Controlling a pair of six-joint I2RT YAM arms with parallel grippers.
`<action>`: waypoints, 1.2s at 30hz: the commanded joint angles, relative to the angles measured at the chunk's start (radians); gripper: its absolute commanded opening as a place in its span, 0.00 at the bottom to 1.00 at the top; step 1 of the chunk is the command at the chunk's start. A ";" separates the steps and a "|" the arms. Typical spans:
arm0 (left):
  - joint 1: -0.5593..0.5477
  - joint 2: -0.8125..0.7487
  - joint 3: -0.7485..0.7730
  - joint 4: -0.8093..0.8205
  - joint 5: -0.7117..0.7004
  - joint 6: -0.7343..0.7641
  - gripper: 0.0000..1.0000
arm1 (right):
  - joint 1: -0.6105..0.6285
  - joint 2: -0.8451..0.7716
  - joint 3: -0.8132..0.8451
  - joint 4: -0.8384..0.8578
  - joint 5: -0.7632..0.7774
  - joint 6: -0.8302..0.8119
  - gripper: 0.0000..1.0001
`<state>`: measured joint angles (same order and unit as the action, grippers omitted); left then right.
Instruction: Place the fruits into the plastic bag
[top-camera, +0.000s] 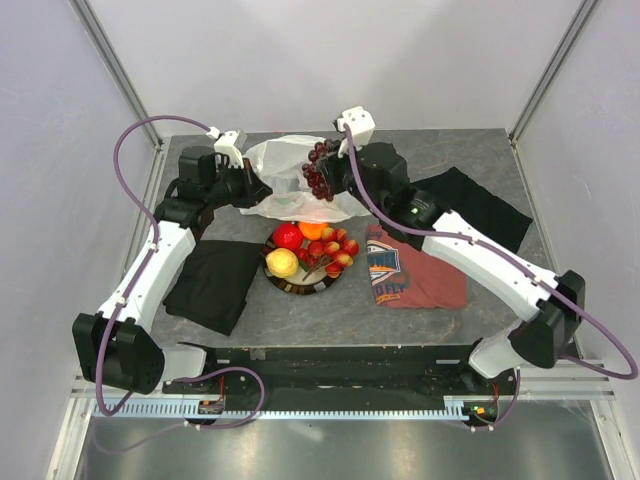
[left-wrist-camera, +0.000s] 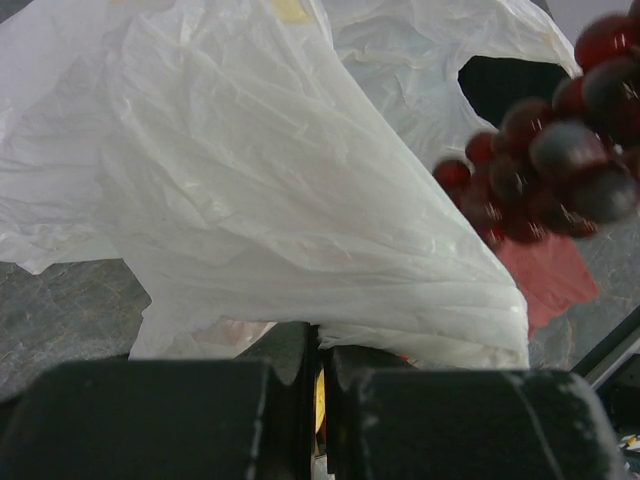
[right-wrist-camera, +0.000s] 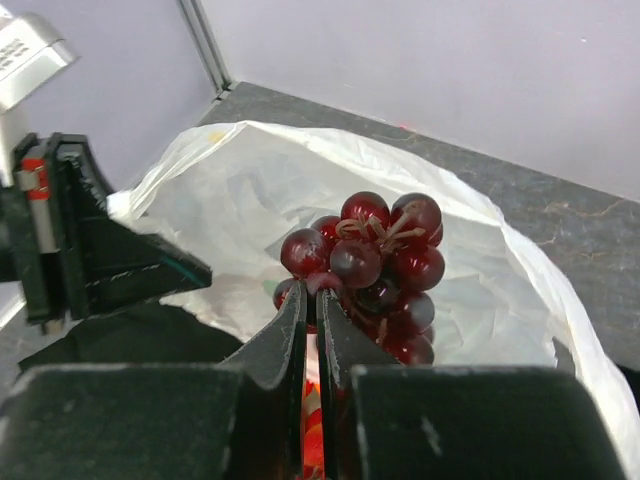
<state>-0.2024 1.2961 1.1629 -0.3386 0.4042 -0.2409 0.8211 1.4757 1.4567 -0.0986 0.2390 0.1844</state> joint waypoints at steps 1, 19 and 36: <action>0.006 -0.003 0.041 0.006 0.027 0.034 0.02 | -0.030 0.083 0.102 0.031 -0.038 -0.080 0.00; 0.006 -0.006 0.041 0.007 0.038 0.034 0.01 | -0.056 0.364 0.186 0.134 0.005 -0.079 0.00; 0.006 0.012 0.035 0.029 0.120 0.005 0.01 | -0.085 0.478 0.360 0.219 0.131 0.072 0.00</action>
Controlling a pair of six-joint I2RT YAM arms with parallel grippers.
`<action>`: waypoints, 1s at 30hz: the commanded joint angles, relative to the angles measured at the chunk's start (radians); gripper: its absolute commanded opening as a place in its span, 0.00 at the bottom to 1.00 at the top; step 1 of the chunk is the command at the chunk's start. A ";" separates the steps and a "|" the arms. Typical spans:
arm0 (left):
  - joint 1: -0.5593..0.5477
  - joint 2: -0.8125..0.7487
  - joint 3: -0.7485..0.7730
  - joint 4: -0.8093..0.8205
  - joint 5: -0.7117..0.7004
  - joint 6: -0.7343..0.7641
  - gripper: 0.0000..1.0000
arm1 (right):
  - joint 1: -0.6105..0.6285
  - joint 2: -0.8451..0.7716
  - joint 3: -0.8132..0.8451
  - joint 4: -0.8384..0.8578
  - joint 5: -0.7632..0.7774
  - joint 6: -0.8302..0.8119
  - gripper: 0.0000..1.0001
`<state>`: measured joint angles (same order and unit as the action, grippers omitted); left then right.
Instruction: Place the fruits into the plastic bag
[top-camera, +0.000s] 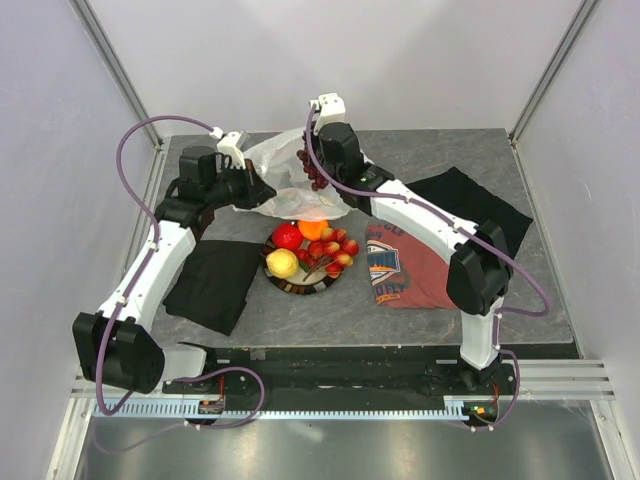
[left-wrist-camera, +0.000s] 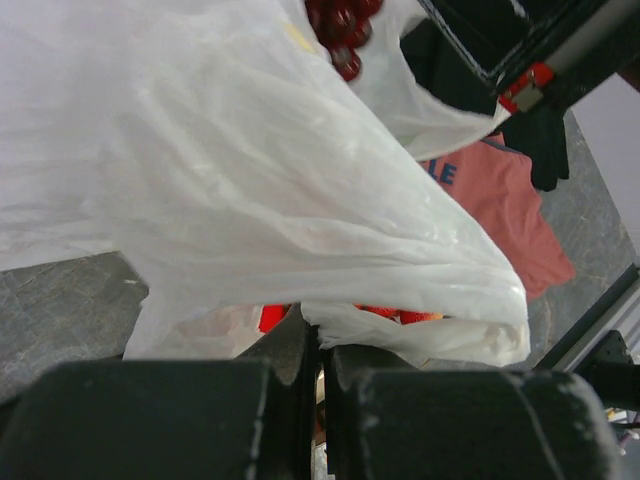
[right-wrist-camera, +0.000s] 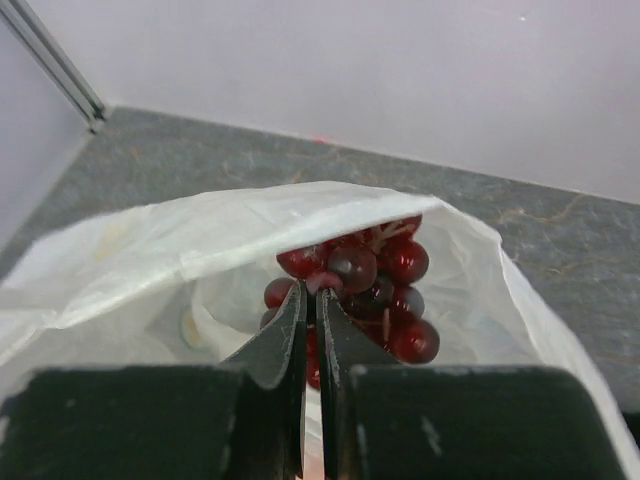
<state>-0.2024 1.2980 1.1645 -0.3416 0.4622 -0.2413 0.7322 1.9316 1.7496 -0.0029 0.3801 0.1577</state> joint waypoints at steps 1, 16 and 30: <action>0.006 0.017 0.034 0.033 0.070 0.002 0.02 | 0.003 0.029 0.061 0.144 -0.009 0.112 0.00; 0.006 0.024 0.031 0.053 0.112 -0.023 0.02 | 0.030 0.138 -0.036 0.264 -0.247 0.421 0.00; 0.024 -0.040 -0.005 0.113 0.112 -0.027 0.02 | 0.030 0.300 0.134 -0.023 -0.202 0.329 0.12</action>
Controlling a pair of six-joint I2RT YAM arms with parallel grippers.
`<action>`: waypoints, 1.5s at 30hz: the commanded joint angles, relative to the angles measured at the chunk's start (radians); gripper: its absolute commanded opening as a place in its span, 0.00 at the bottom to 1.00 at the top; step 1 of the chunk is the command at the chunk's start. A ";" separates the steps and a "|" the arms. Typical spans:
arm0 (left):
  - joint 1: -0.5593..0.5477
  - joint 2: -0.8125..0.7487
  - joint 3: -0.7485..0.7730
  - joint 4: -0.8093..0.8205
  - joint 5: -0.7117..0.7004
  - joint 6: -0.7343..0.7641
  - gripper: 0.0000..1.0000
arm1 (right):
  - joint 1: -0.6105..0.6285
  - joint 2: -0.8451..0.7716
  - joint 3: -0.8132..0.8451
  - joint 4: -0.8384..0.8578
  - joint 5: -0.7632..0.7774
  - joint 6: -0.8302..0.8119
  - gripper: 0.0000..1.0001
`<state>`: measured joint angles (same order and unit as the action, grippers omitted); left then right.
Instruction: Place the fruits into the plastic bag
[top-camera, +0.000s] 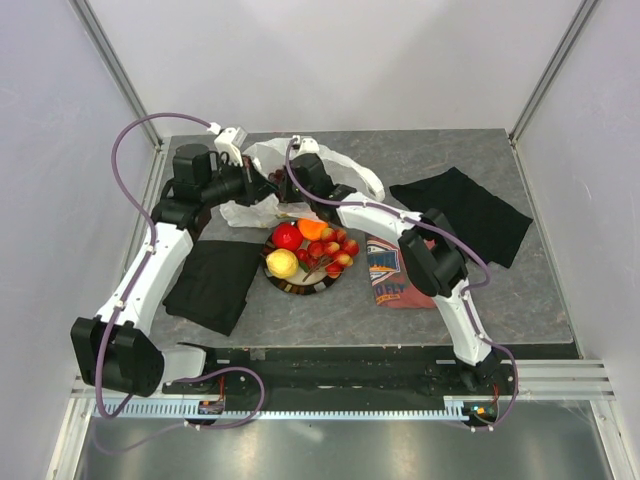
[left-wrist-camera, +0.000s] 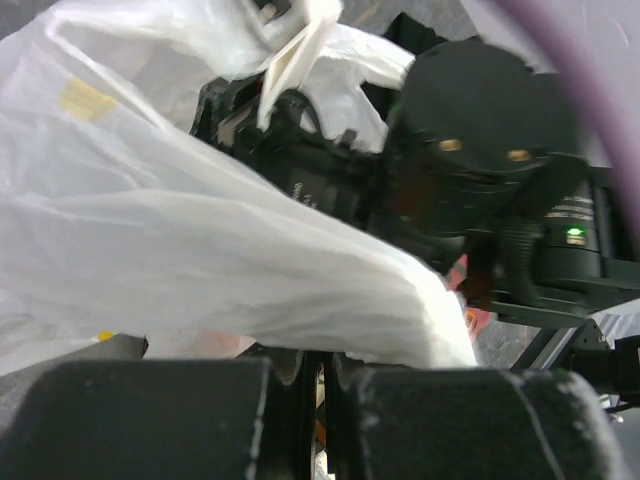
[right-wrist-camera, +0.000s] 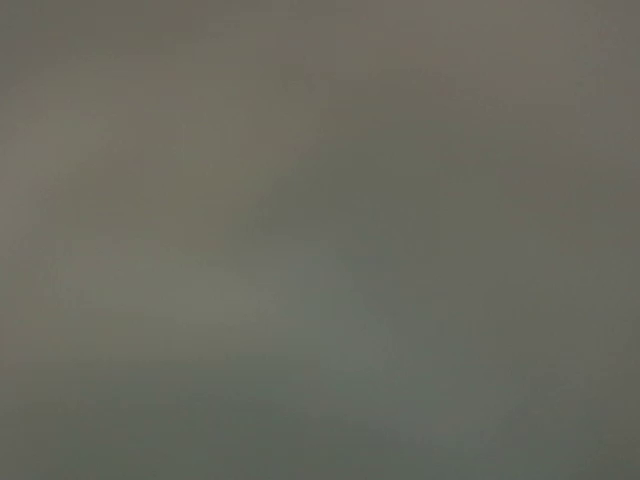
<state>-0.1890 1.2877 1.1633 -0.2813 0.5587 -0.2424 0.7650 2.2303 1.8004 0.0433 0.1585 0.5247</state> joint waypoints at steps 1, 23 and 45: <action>0.017 -0.028 -0.004 0.053 0.015 -0.029 0.02 | -0.003 -0.003 0.080 -0.074 0.026 -0.040 0.16; 0.042 -0.014 0.001 0.044 0.015 -0.049 0.01 | -0.036 -0.328 -0.225 0.055 0.038 -0.103 0.86; 0.045 -0.005 0.001 0.042 0.018 -0.058 0.01 | 0.207 -0.730 -0.592 -0.130 0.171 -0.423 0.57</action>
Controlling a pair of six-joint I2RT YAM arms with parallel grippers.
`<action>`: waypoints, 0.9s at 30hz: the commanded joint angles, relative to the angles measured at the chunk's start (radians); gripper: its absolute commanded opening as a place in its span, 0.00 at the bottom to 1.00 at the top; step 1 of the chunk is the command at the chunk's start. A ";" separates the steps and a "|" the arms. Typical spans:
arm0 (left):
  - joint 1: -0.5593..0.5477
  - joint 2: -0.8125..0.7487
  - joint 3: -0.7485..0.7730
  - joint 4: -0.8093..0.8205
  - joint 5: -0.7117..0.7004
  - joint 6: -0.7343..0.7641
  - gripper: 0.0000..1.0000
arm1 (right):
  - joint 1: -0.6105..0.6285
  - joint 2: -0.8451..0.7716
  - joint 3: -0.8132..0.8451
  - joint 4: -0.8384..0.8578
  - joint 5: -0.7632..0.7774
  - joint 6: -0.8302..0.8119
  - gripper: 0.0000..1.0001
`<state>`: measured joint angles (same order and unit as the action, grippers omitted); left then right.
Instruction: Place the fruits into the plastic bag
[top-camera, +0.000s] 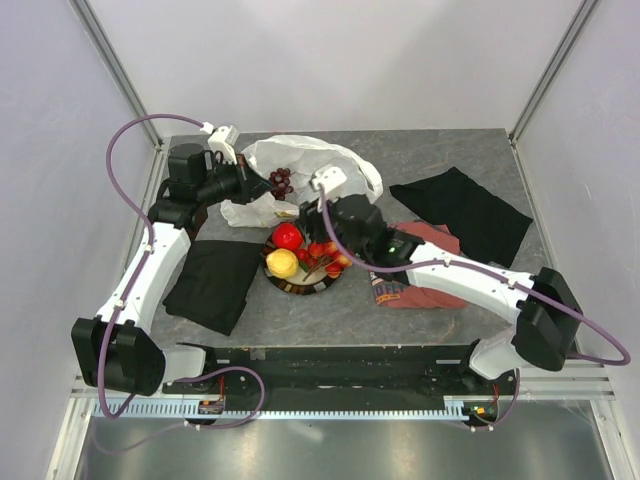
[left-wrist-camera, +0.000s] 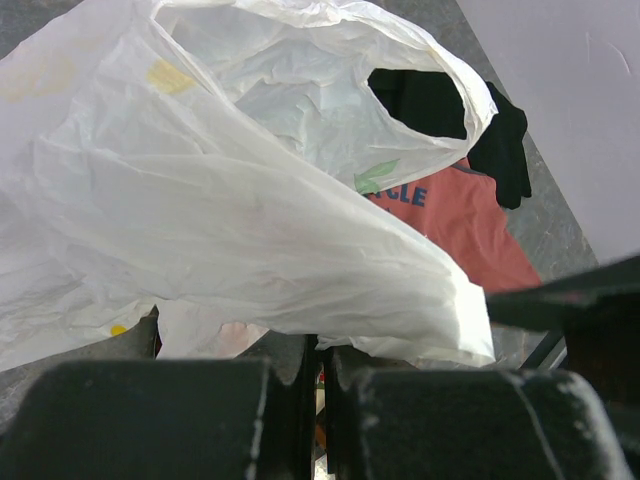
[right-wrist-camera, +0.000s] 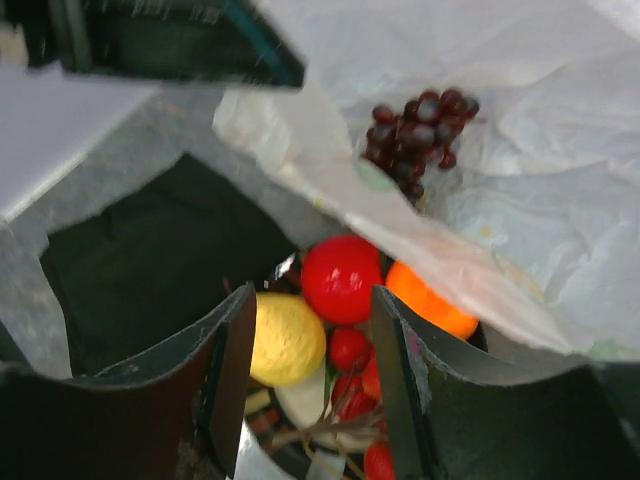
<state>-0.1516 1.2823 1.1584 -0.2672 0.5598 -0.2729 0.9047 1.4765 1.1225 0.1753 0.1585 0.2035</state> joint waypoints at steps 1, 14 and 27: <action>0.007 0.002 0.006 0.026 0.017 -0.028 0.02 | 0.082 0.027 0.095 -0.281 0.164 -0.114 0.59; 0.007 0.006 0.004 0.022 0.000 -0.031 0.01 | 0.282 0.269 0.239 -0.260 0.217 -0.190 0.56; 0.018 0.009 0.011 0.016 0.011 -0.034 0.02 | 0.306 0.570 0.485 -0.270 0.390 -0.273 0.56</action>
<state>-0.1432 1.2835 1.1584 -0.2672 0.5556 -0.2756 1.2133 2.0033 1.5352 -0.1036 0.4728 -0.0376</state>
